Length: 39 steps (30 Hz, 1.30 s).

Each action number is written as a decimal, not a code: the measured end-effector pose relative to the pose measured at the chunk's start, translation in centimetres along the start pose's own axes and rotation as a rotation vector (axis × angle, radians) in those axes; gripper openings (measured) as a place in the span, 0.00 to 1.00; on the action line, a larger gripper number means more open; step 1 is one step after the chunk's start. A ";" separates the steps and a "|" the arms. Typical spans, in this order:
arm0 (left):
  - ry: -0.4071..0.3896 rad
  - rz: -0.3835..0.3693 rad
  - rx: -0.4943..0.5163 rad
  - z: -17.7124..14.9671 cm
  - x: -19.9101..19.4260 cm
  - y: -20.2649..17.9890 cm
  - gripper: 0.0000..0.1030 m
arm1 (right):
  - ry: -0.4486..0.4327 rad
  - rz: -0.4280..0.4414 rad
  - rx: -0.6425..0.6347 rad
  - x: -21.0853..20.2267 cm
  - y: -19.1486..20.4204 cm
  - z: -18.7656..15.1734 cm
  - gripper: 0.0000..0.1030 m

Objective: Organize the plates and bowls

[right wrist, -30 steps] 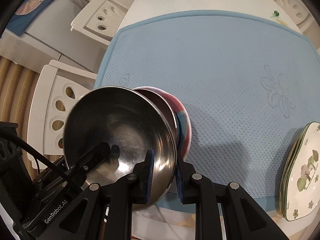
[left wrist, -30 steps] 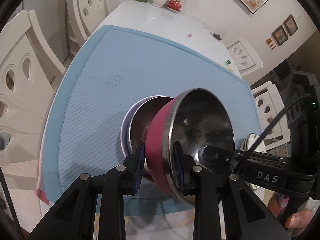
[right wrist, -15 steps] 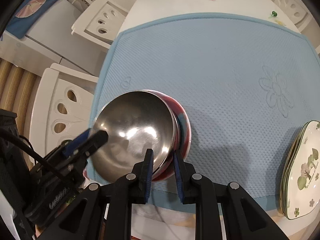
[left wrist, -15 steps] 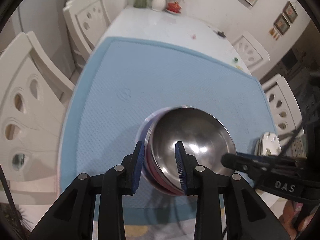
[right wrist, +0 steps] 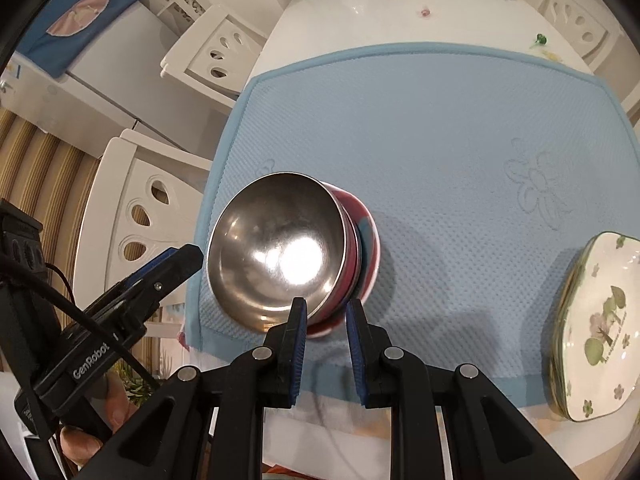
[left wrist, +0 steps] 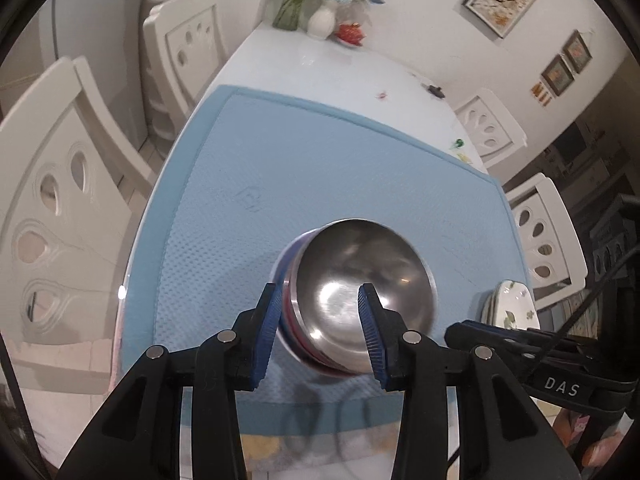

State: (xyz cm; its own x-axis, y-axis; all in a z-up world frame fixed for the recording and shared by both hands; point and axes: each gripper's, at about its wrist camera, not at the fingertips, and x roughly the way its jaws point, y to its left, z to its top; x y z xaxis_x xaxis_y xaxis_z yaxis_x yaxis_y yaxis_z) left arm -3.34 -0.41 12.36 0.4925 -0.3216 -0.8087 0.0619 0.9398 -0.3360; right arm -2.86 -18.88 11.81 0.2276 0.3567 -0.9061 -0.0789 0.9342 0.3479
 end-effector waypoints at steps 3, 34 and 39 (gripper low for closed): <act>-0.058 0.010 0.032 -0.1 -2.2 -1.6 0.36 | -0.033 0.011 -0.008 -1.8 -0.1 -0.8 0.18; -0.327 0.260 0.209 -5.3 -16.5 -16.3 0.62 | -0.445 -0.029 0.033 -16.7 -1.0 -12.4 0.64; -0.312 0.250 0.222 -6.4 -17.4 -16.0 0.62 | -0.481 -0.095 0.032 -17.6 -1.4 -13.0 0.64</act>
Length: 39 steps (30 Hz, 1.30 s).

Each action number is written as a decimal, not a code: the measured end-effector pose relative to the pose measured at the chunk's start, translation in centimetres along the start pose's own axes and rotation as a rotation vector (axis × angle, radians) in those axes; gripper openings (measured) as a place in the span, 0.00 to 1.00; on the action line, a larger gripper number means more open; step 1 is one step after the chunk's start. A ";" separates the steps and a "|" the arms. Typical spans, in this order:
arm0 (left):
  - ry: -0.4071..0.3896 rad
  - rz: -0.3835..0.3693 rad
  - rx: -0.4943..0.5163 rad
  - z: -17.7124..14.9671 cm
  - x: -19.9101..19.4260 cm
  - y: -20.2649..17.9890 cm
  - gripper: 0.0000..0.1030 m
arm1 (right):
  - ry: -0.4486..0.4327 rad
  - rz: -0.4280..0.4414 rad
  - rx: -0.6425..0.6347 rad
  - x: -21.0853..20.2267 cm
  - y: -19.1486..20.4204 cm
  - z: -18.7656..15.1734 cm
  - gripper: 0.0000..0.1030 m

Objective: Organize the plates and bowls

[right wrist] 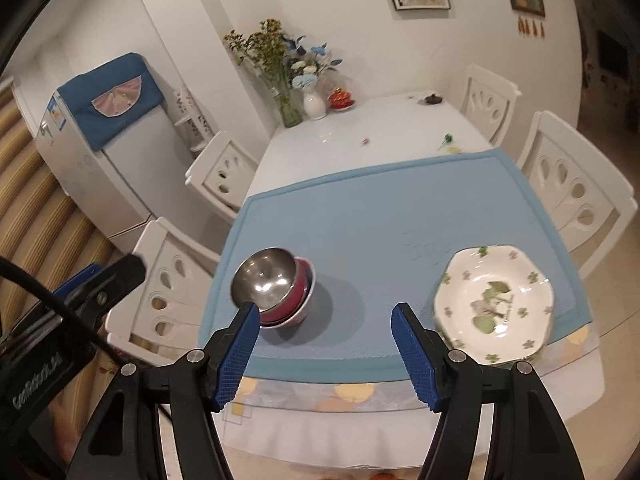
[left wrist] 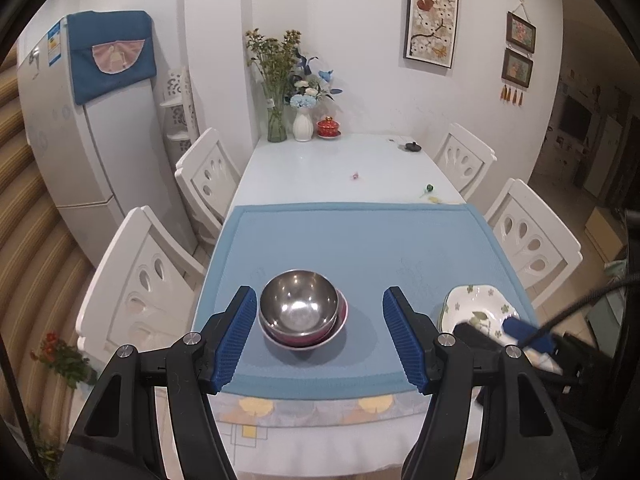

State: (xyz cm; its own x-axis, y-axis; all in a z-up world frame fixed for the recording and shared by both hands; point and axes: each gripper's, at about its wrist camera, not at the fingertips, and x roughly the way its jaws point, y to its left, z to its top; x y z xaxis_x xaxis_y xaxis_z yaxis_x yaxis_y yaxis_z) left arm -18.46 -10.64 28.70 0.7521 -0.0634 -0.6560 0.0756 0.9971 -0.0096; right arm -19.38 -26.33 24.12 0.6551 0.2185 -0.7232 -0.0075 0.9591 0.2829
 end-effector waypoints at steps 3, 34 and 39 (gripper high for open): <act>-0.018 0.010 0.027 -0.7 -1.0 0.0 0.62 | -0.026 -0.027 -0.001 -0.9 0.1 -0.1 0.64; -0.047 0.186 -0.192 0.5 0.6 -1.1 0.72 | 0.015 -0.006 -0.125 1.3 0.5 1.7 0.90; -0.102 0.207 -0.129 2.3 1.6 -3.4 0.72 | 0.030 -0.082 -0.164 3.0 -1.8 3.2 0.90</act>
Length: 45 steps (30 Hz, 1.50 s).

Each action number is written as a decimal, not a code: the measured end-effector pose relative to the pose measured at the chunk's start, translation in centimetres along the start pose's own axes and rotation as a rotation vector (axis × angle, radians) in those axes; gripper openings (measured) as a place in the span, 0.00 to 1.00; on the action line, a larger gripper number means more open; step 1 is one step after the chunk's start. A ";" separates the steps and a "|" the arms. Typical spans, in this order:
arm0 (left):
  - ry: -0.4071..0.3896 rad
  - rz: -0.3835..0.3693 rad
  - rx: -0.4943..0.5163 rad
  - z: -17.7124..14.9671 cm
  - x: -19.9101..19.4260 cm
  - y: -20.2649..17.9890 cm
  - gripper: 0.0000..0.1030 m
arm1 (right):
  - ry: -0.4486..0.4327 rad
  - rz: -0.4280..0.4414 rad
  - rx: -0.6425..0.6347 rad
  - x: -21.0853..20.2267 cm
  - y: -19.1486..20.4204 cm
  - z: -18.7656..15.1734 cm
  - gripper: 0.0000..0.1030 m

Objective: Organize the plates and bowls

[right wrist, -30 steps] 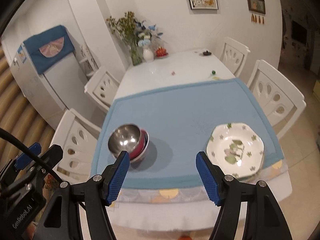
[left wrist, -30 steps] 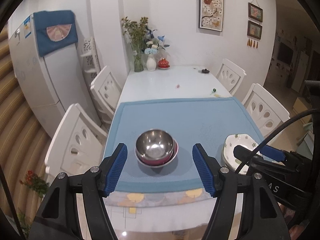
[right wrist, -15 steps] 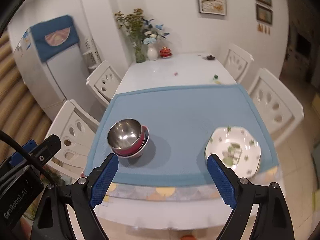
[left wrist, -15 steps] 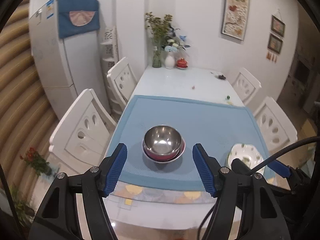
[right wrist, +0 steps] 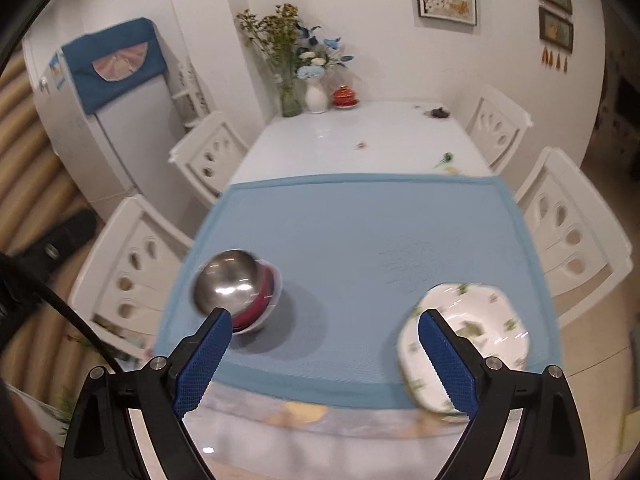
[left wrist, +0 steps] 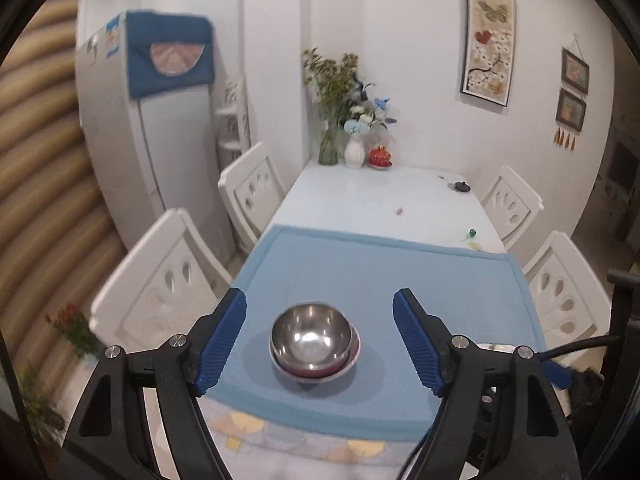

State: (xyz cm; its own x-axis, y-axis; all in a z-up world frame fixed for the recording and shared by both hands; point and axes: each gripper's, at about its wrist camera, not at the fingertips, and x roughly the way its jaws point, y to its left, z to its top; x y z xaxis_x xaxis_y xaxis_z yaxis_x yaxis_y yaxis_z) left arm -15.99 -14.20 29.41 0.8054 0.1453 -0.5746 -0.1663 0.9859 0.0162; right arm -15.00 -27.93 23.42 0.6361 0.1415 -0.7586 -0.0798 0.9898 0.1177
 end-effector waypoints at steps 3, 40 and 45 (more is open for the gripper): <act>-0.029 0.041 0.058 0.5 0.2 -1.6 0.72 | -0.061 -0.067 -0.042 -0.5 -0.9 0.8 0.90; 0.092 -0.063 0.211 2.7 11.9 10.8 0.76 | 0.016 -0.230 -0.200 8.0 13.0 4.4 0.90; 0.151 -0.108 0.247 1.8 14.7 11.3 0.76 | 0.070 -0.191 -0.086 10.4 11.3 4.5 0.90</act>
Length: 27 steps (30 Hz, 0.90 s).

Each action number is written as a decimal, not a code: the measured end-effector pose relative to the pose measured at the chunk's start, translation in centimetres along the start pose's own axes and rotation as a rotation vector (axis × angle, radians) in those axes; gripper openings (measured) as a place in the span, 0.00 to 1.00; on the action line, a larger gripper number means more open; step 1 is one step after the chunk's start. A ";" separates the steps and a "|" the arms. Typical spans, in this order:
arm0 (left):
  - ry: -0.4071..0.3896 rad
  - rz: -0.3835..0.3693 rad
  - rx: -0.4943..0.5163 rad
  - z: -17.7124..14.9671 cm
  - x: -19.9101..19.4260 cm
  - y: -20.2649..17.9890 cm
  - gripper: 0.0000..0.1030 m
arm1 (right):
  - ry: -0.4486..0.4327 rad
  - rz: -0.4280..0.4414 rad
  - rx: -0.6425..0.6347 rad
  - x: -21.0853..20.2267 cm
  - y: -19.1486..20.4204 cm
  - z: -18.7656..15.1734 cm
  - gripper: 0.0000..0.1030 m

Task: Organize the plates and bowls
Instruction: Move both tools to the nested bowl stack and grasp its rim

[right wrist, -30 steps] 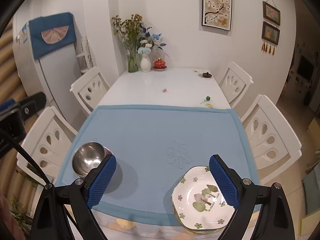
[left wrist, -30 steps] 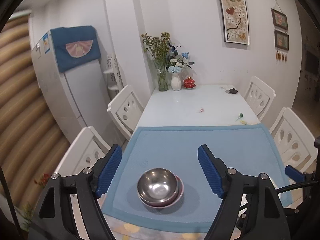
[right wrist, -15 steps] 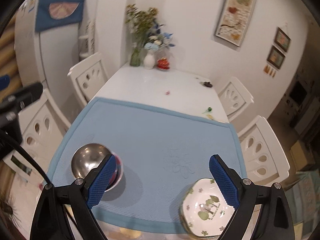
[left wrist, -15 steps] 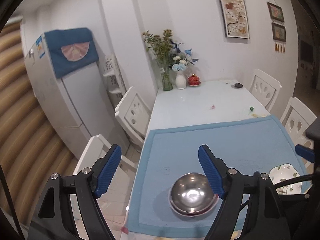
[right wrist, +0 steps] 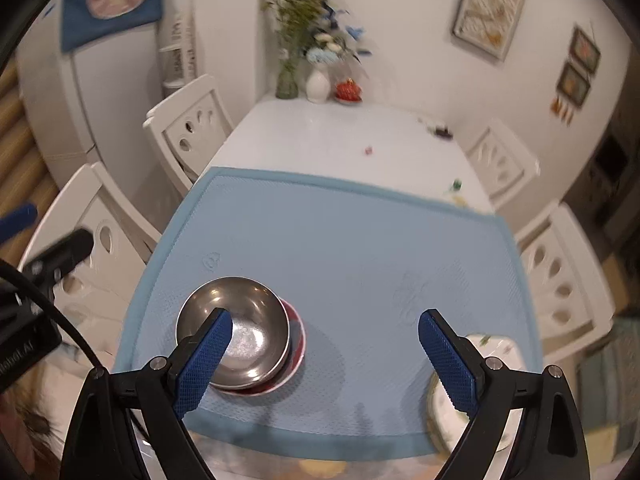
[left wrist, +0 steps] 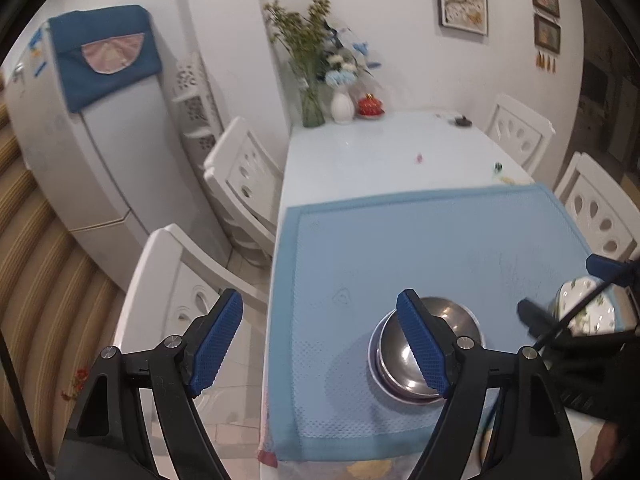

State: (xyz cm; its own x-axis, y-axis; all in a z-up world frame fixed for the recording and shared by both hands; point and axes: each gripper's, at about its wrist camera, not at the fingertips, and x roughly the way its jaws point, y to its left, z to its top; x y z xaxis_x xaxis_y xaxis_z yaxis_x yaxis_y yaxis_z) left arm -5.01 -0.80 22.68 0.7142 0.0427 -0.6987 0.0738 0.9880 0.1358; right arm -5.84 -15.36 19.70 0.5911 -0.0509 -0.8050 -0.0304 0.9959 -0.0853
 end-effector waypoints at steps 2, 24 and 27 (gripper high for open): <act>0.017 -0.011 0.016 -0.1 1.2 0.1 0.76 | 0.020 0.035 0.050 0.9 -0.9 0.1 0.90; 0.251 -0.249 -0.120 -3.4 11.6 1.1 0.76 | 0.248 0.198 0.186 8.9 -0.1 -1.7 0.90; 0.288 -0.315 -0.141 -3.8 12.3 0.7 0.76 | 0.274 0.186 0.169 9.9 0.1 -1.7 0.90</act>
State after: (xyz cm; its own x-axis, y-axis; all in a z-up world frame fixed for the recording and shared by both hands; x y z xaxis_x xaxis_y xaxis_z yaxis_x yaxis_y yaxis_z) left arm 1.19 0.98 11.57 0.4478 -0.2440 -0.8602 0.1467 0.9691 -0.1985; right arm -1.36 -15.90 10.68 0.3495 0.1364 -0.9270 0.0301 0.9872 0.1566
